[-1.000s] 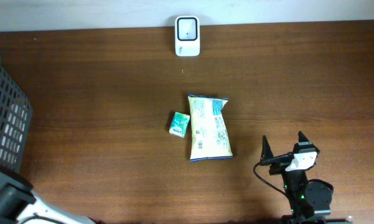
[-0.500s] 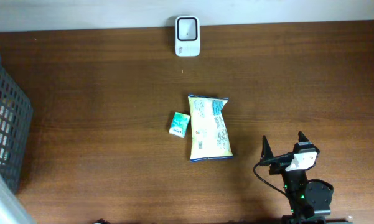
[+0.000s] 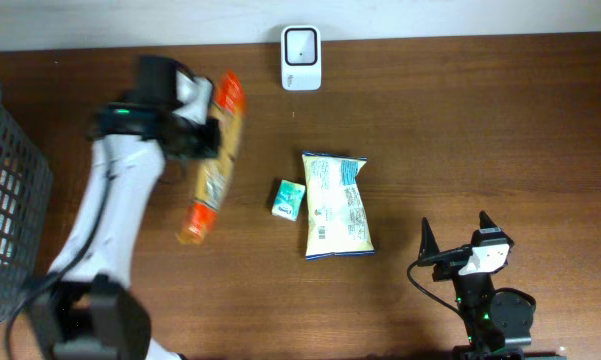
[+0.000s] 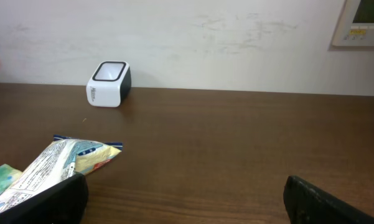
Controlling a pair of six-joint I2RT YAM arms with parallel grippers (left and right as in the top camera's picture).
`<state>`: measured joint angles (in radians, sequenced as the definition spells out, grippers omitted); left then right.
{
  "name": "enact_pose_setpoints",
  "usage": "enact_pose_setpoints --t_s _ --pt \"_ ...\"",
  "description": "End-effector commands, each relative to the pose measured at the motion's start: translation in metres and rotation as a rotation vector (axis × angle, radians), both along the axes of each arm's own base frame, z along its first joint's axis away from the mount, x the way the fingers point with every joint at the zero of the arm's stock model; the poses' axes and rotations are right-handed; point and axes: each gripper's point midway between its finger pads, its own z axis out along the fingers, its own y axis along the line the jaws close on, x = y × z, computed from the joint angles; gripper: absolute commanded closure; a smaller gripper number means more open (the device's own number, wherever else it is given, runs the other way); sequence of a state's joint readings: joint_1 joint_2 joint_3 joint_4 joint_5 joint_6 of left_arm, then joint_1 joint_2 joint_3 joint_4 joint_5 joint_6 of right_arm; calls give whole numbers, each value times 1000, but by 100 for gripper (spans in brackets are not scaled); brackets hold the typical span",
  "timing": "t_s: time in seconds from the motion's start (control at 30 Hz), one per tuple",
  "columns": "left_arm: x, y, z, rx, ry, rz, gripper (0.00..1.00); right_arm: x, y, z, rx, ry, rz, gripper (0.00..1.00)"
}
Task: Scan the item barcode
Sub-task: 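Lay the spaghetti package left of the green box and release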
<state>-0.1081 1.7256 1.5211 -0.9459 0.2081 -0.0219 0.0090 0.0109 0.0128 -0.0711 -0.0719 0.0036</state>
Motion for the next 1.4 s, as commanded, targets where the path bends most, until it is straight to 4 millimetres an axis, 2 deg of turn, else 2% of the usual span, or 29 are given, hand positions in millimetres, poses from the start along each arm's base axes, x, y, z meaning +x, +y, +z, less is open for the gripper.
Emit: enact_pose_setpoints --t_s 0.0,0.07,0.13,0.27,0.3,0.37,0.47,0.53,0.6,0.67,0.7,0.73,0.8,0.87,0.9,0.97,1.03,1.07,1.17,1.27,1.37 --pt "-11 -29 -45 -27 118 26 100 0 1 -2 2 2 6 1" --pt "-15 -35 -72 -26 182 44 100 0 1 -2 2 2 6 1" --pt "-16 -38 -90 -31 229 84 100 0 1 -2 2 2 6 1" --pt "-17 -39 -111 -46 290 167 100 0 1 -2 2 2 6 1" --pt "-16 -40 -113 -48 294 173 97 0 1 -2 2 2 6 1" --pt "-17 -42 -116 -52 302 169 0 0 1 -2 2 2 6 1" --pt "-15 -49 -106 -101 301 154 1 0 1 -2 2 2 6 1" --pt "3 -49 -66 -179 216 146 1 0 1 -2 2 2 6 1" --pt "20 -34 -13 -198 88 140 1 0 1 -2 2 2 6 1" --pt "31 -12 48 -193 -67 124 1 0 1 -2 2 2 6 1" --pt "35 4 87 -180 -166 128 1 0 1 -2 2 2 6 1" --pt "35 25 125 -155 -268 150 1 0 1 -2 2 2 6 1" --pt "29 72 183 -101 -428 255 1 0 1 -2 2 2 6 1" --pt "13 127 224 -14 -543 402 1 0 1 -2 2 2 6 1" --pt "1 157 236 45 -580 492 1 0 1 -2 2 2 6 1" --pt "-22 210 247 166 -605 661 1 0 1 -2 2 2 6 1" --pt "-54 274 249 319 -586 871 1 0 1 -2 2 2 6 1" --pt "-67 299 247 370 -567 950 1 0 1 -2 2 2 6 1" --pt "-81 341 235 404 -528 1052 1 0 1 -2 2 2 6 1" --pt "-86 379 209 420 -453 1121 1 0 1 -2 2 2 6 1" --pt "-87 411 170 437 -342 1115 1 0 1 -2 2 2 6 1"
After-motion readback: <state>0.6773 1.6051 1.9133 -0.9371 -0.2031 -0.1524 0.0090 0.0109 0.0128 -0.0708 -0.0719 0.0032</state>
